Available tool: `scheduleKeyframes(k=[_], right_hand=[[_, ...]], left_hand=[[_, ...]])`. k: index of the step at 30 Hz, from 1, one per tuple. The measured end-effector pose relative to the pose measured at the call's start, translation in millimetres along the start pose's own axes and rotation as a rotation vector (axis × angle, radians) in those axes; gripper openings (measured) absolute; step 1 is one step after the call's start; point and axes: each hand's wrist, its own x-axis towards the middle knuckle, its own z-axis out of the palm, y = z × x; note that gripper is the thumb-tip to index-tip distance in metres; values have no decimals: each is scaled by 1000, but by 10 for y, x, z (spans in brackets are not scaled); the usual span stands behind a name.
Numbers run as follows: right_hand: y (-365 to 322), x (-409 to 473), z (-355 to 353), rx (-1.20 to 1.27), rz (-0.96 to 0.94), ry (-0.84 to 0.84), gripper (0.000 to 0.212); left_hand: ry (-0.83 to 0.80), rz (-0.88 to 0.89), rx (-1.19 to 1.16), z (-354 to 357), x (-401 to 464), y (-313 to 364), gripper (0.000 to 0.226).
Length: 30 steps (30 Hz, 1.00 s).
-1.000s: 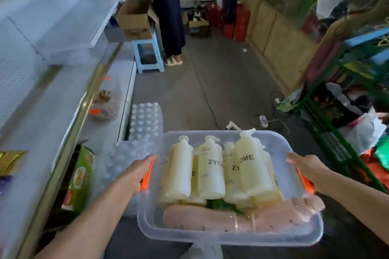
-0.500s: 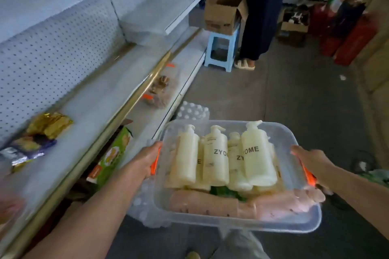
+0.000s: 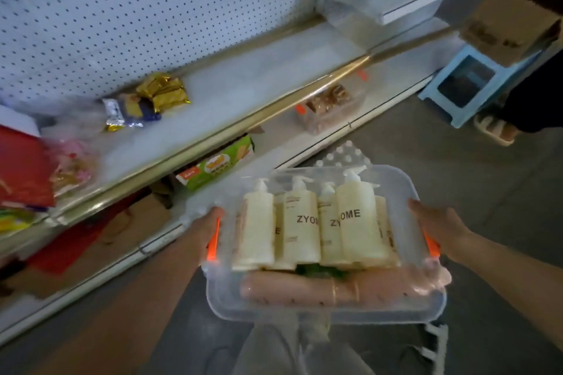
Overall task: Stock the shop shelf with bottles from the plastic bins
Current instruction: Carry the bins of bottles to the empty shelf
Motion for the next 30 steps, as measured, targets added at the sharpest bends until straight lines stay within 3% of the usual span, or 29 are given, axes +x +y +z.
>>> scheduleKeyframes(k=[8, 11, 17, 24, 27, 30], right_hand=[[-696, 540, 929, -161, -73, -120, 51], [-957, 720, 1354, -205, -97, -168, 49], [-1293, 1031, 2033, -262, -156, -274, 49], [-1680, 1380, 2609, -319, -260, -259, 54], [-1814, 1548, 2703, -346, -278, -241, 71], [-1933, 1563, 2721, -351, -286, -233, 62]], left_hand=[[42, -113, -201, -525, 339, -68, 32], [139, -127, -217, -783, 647, -160, 43], [232, -157, -288, -972, 997, -150, 34], [259, -215, -279, -1396, 2239, -573, 48], [282, -183, -319, -1386, 2201, -369, 49], [347, -160, -356, -1202, 1743, 8, 39]])
